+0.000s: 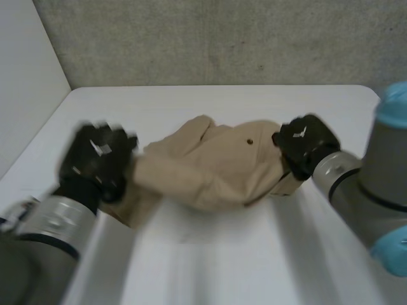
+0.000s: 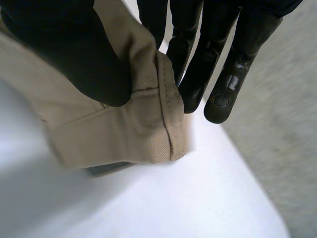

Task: Fold the shorts.

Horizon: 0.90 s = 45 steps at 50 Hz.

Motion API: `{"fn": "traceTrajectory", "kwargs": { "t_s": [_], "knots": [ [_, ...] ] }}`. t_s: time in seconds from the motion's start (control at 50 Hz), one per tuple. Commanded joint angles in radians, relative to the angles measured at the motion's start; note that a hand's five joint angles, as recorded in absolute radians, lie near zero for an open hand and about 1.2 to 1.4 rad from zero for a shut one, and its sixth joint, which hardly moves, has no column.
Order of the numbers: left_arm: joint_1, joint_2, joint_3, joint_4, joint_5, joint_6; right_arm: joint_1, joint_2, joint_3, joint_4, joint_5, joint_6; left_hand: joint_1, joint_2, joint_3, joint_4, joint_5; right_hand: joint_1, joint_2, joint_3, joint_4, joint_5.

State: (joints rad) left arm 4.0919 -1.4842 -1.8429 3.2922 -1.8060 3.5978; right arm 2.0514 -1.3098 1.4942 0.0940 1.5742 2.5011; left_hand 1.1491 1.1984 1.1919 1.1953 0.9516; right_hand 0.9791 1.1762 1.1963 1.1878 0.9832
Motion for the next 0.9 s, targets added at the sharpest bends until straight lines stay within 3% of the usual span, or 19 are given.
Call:
{"fn": "traceTrajectory", "kwargs": {
  "t_s": [0.02, 0.14, 0.26, 0.4, 0.46, 0.6, 0.78, 0.8, 0.9],
  "knots": [
    [0.015, 0.278, 0.18, -0.035, 0.01, 0.004, 0.007, -0.252, -0.138, 0.047, 0.007, -0.008, 0.247, 0.198, 0.204, 0.201, 0.27, 0.417, 0.22, 0.2, 0.208, 0.239],
    [0.027, 0.343, 0.326, -0.057, 0.007, 0.005, 0.004, -0.348, -0.255, 0.076, 0.007, -0.005, 0.247, 0.198, 0.204, 0.201, 0.27, 0.417, 0.22, 0.2, 0.208, 0.239],
    [0.022, 0.28, 0.314, -0.086, 0.007, 0.004, 0.004, -0.332, -0.282, 0.145, -0.002, -0.01, 0.247, 0.198, 0.204, 0.201, 0.27, 0.417, 0.22, 0.2, 0.208, 0.239],
    [0.03, 0.13, 0.244, -0.078, 0.011, 0.002, 0.004, -0.166, -0.246, 0.154, -0.006, -0.013, 0.247, 0.198, 0.204, 0.201, 0.27, 0.417, 0.22, 0.2, 0.208, 0.239],
    [0.036, 0.01, 0.208, -0.071, 0.01, 0.002, 0.006, -0.14, -0.23, 0.15, -0.008, -0.011, 0.247, 0.198, 0.204, 0.201, 0.27, 0.417, 0.22, 0.2, 0.208, 0.239],
    [0.047, -0.267, 0.232, 0.001, 0.008, -0.001, 0.012, 0.085, -0.232, 0.139, 0.001, -0.016, 0.247, 0.198, 0.204, 0.201, 0.27, 0.417, 0.22, 0.2, 0.208, 0.239],
    [0.065, -0.593, 0.491, 0.121, 0.007, 0.015, 0.012, 0.299, -0.383, -0.058, 0.023, -0.014, 0.247, 0.198, 0.204, 0.201, 0.27, 0.417, 0.22, 0.2, 0.208, 0.239],
    [0.077, -0.676, 0.628, 0.135, 0.007, 0.042, 0.012, 0.314, -0.409, -0.094, 0.026, -0.016, 0.247, 0.198, 0.204, 0.201, 0.27, 0.417, 0.22, 0.2, 0.208, 0.239],
    [0.128, -0.783, 0.858, 0.165, 0.004, 0.131, 0.004, 0.43, -0.605, -0.327, 0.059, -0.04, 0.247, 0.198, 0.204, 0.201, 0.27, 0.417, 0.22, 0.2, 0.208, 0.239]
  ]
}}
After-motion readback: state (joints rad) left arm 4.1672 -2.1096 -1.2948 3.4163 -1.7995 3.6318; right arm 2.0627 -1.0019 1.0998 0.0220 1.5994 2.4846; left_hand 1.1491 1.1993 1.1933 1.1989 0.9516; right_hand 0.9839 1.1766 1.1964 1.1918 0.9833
